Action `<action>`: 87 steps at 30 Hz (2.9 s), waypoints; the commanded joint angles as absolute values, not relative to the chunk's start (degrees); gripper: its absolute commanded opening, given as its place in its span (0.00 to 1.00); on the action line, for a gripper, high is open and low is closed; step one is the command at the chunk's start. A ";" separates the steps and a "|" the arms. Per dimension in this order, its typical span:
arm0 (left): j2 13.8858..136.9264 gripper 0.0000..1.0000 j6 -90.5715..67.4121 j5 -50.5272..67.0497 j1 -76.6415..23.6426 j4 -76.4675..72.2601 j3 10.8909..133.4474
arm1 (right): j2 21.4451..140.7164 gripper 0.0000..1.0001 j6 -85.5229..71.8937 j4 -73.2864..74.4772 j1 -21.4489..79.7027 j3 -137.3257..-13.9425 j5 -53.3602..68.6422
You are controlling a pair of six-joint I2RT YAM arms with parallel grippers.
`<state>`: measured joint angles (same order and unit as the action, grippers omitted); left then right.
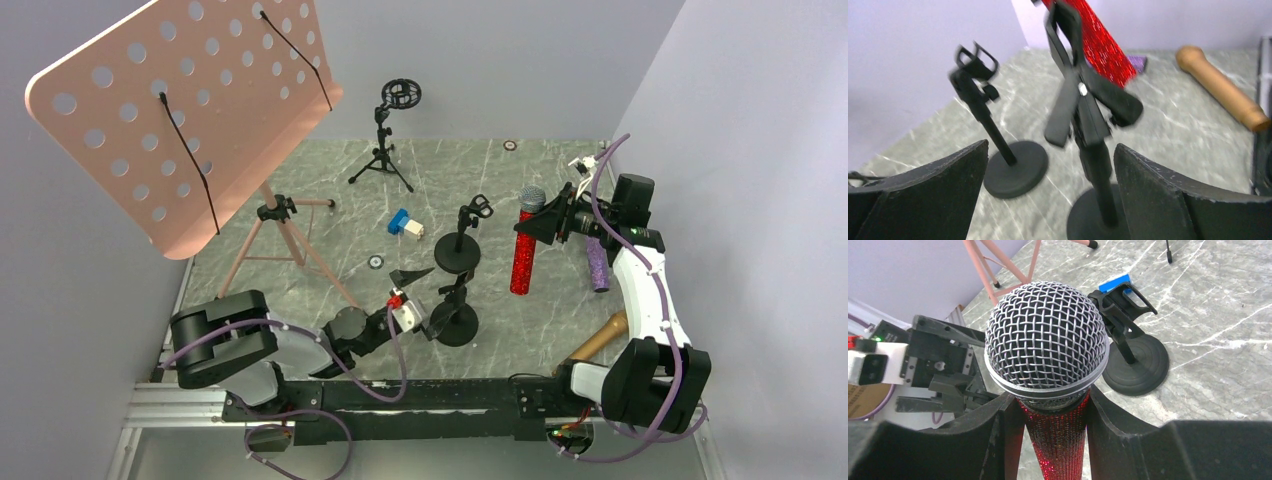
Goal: Attach the microphones to the stand
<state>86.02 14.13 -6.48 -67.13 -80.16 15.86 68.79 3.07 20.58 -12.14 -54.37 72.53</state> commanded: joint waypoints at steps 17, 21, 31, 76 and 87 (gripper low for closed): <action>84.94 0.99 11.89 -19.15 -75.29 -94.85 15.85 | 68.13 0.10 4.70 20.53 -12.33 -56.95 75.04; 82.86 0.99 7.91 -23.44 -75.89 -89.78 15.55 | 68.19 0.10 4.58 20.48 -12.30 -56.94 74.97; 83.94 0.99 10.43 -33.51 -83.75 -87.81 18.66 | 68.22 0.10 4.67 20.48 -12.30 -56.95 74.92; 99.34 0.06 -9.19 33.25 -52.46 -94.83 22.32 | 68.43 0.10 5.18 20.92 -12.30 -57.04 74.89; 98.75 0.55 -8.03 41.03 -44.13 -87.06 24.40 | 68.83 0.10 5.49 21.21 -12.30 -57.13 74.54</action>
<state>101.14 -6.94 38.11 -45.12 -82.04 24.47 68.79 4.12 21.87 -12.14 -54.37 72.51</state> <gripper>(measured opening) 0.373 0.468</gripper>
